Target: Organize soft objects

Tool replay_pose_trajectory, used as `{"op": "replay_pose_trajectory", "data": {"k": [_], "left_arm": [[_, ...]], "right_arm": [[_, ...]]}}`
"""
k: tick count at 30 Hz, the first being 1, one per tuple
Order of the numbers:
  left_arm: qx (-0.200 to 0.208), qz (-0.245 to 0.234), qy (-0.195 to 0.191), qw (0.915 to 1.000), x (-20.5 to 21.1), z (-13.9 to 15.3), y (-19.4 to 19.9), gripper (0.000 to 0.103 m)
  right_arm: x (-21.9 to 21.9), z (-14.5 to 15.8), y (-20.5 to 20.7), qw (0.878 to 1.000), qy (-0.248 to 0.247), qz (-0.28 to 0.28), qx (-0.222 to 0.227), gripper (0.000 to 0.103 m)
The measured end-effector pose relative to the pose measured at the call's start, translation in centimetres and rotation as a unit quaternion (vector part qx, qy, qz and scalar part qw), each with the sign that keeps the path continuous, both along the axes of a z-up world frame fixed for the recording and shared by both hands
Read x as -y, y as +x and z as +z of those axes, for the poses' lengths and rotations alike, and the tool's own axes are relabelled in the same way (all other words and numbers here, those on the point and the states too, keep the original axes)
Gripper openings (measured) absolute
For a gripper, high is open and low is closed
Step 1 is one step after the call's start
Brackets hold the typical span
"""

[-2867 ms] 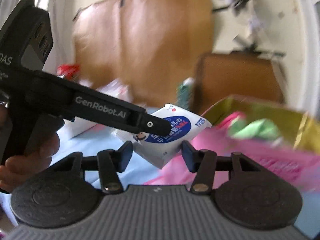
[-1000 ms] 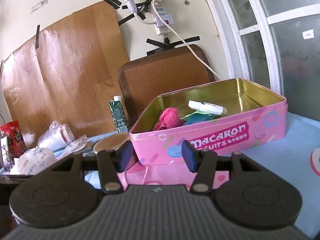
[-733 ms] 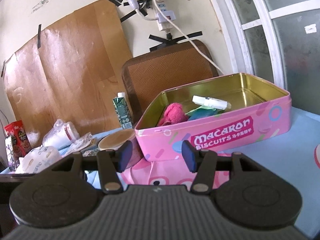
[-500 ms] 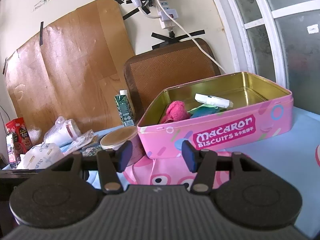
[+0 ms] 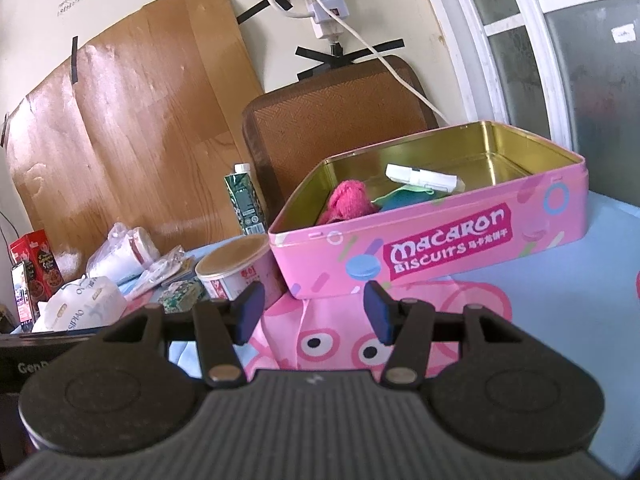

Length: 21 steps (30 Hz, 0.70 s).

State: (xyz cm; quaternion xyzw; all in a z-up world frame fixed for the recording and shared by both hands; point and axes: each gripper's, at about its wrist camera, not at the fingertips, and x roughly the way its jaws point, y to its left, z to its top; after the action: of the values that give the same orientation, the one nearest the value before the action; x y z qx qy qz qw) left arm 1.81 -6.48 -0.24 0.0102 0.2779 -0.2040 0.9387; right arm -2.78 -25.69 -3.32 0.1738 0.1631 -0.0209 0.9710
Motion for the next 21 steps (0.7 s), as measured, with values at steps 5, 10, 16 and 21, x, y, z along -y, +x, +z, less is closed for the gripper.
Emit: {"op": "replay_pose_trajectory", "data": {"k": [5,10,16,21], "left_arm": [[0.002,-0.002,0.001,1.0000,0.02,0.06,-0.03,0.067],[0.003,-0.002,0.003,1.0000,0.10,0.10,-0.05,0.067],[0.003,-0.005,0.006,1.0000,0.20,0.10,-0.08,0.067],[0.001,-0.004,0.007,1.0000,0.13,0.02,0.01,0.071]], "right_arm": [[-0.14,0.02,0.00,1.000,0.000,0.001,-0.001,0.058],[-0.21,0.09,-0.11,1.000,0.002,-0.003,0.002,0.058],[-0.16,0.15,-0.20,1.000,0.003,-0.003,0.006,0.058],[-0.19,0.04,-0.18,1.000,0.003,0.000,0.004,0.058]]}}
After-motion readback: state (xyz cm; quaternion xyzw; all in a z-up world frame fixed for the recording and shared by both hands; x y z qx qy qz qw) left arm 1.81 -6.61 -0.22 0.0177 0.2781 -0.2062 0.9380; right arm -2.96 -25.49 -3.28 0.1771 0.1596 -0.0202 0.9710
